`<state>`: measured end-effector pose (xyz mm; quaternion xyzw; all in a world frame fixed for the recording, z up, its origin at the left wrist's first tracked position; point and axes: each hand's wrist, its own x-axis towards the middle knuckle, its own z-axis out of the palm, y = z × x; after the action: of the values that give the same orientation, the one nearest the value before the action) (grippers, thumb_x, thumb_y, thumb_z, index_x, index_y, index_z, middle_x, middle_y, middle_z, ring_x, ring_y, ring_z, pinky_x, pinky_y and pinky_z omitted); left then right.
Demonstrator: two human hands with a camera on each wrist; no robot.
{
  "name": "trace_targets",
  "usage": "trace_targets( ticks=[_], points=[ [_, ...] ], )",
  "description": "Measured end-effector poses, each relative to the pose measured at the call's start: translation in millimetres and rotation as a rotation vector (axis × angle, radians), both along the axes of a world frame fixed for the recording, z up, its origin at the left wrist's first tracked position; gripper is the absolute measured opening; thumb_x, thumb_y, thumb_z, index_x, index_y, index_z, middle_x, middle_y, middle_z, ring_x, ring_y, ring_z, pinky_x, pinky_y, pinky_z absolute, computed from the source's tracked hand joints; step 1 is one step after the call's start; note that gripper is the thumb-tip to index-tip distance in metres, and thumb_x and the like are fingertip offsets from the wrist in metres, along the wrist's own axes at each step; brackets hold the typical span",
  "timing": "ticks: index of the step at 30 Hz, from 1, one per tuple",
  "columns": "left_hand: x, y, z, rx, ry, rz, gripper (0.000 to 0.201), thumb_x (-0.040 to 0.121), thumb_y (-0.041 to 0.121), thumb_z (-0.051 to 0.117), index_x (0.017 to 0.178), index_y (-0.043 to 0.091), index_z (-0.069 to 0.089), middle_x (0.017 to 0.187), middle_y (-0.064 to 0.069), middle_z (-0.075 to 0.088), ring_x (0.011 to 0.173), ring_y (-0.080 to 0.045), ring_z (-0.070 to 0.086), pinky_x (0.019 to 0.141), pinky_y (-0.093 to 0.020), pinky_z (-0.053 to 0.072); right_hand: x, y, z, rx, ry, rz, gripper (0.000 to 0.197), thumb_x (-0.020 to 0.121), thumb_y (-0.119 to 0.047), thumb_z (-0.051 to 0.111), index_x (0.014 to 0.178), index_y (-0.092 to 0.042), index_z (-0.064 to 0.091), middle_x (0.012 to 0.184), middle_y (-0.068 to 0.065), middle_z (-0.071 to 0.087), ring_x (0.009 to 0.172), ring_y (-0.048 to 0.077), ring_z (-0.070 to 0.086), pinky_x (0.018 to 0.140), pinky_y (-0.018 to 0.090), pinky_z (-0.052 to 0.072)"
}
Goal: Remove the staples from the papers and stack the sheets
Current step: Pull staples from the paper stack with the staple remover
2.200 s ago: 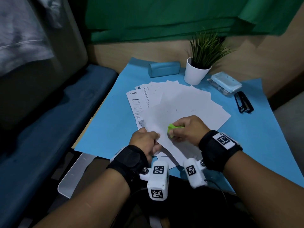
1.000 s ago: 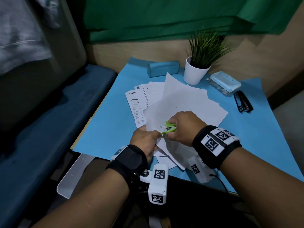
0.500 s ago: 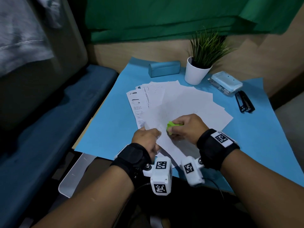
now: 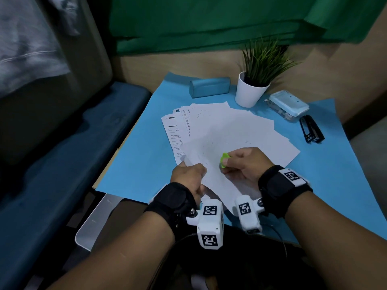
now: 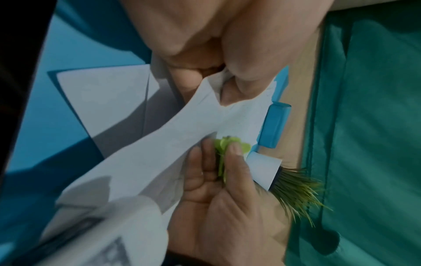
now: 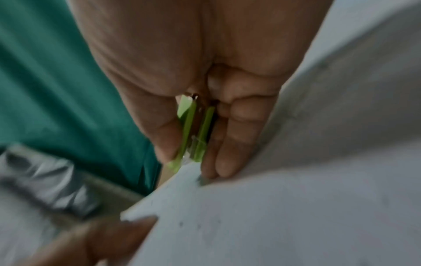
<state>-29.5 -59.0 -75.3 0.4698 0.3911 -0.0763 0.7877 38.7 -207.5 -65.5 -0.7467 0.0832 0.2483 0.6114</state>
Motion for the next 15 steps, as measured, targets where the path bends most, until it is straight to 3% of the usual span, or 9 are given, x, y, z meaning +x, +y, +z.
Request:
trace_targets(
  ticks=[3, 4, 6, 10, 12, 15],
  points=[
    [0.7, 0.5, 7.5, 0.023, -0.022, -0.025, 0.022, 0.090, 0.005, 0.051, 0.109, 0.007, 0.064, 0.076, -0.015, 0.058, 0.049, -0.025, 0.048, 0.056, -0.031, 0.049, 3.0, 8.0, 9.7, -0.383, -0.227, 0.233, 0.023, 0.073, -0.015, 0.080, 0.089, -0.001, 0.072, 0.074, 0.012, 0.068, 0.063, 0.024, 0.062, 0.069, 0.037, 0.057],
    [1.1, 2.8, 8.8, 0.027, -0.014, -0.026, 0.020, 0.090, 0.009, 0.052, 0.107, 0.007, 0.064, 0.075, -0.016, 0.057, 0.053, -0.024, 0.046, 0.058, -0.032, 0.047, 3.6, 10.7, 14.5, -0.531, -0.329, 0.313, 0.024, 0.072, -0.021, 0.080, 0.090, -0.007, 0.073, 0.078, 0.008, 0.070, 0.070, 0.025, 0.064, 0.074, 0.036, 0.056],
    [0.6, 5.8, 10.0, 0.037, -0.016, -0.021, 0.013, 0.091, 0.008, 0.053, 0.098, 0.006, 0.064, 0.064, -0.014, 0.056, 0.047, -0.021, 0.044, 0.052, -0.027, 0.047, 1.2, 16.5, 25.4, -0.732, -0.496, 0.421, 0.032, 0.073, -0.032, 0.077, 0.100, -0.016, 0.073, 0.093, 0.001, 0.071, 0.087, 0.019, 0.064, 0.082, 0.028, 0.051],
    [-6.0, 5.3, 15.4, 0.068, -0.099, -0.020, 0.011, 0.090, -0.005, 0.057, 0.087, 0.001, 0.065, 0.054, -0.012, 0.060, 0.033, -0.020, 0.052, 0.036, -0.018, 0.041, -4.4, 27.5, 35.3, -0.853, -0.661, 0.560, 0.030, 0.073, -0.042, 0.074, 0.085, -0.014, 0.070, 0.082, 0.002, 0.066, 0.081, 0.021, 0.059, 0.071, 0.030, 0.047],
    [-8.1, 5.4, 14.3, 0.087, -0.129, -0.024, 0.012, 0.088, -0.008, 0.059, 0.083, 0.001, 0.065, 0.056, -0.012, 0.062, 0.036, -0.020, 0.055, 0.036, -0.018, 0.042, -5.7, 30.6, 36.1, -0.900, -0.682, 0.605, 0.032, 0.074, -0.044, 0.072, 0.076, -0.013, 0.066, 0.076, 0.004, 0.063, 0.074, 0.022, 0.055, 0.062, 0.031, 0.041],
    [-7.9, 6.4, 9.0, 0.099, -0.141, -0.025, 0.015, 0.085, -0.014, 0.059, 0.085, -0.001, 0.068, 0.068, -0.019, 0.068, 0.048, -0.026, 0.063, 0.042, -0.025, 0.050, -6.9, 32.8, 37.9, -0.943, -0.691, 0.625, 0.037, 0.074, -0.050, 0.070, 0.072, -0.013, 0.063, 0.075, 0.004, 0.060, 0.072, 0.023, 0.052, 0.061, 0.030, 0.036]
  ],
)
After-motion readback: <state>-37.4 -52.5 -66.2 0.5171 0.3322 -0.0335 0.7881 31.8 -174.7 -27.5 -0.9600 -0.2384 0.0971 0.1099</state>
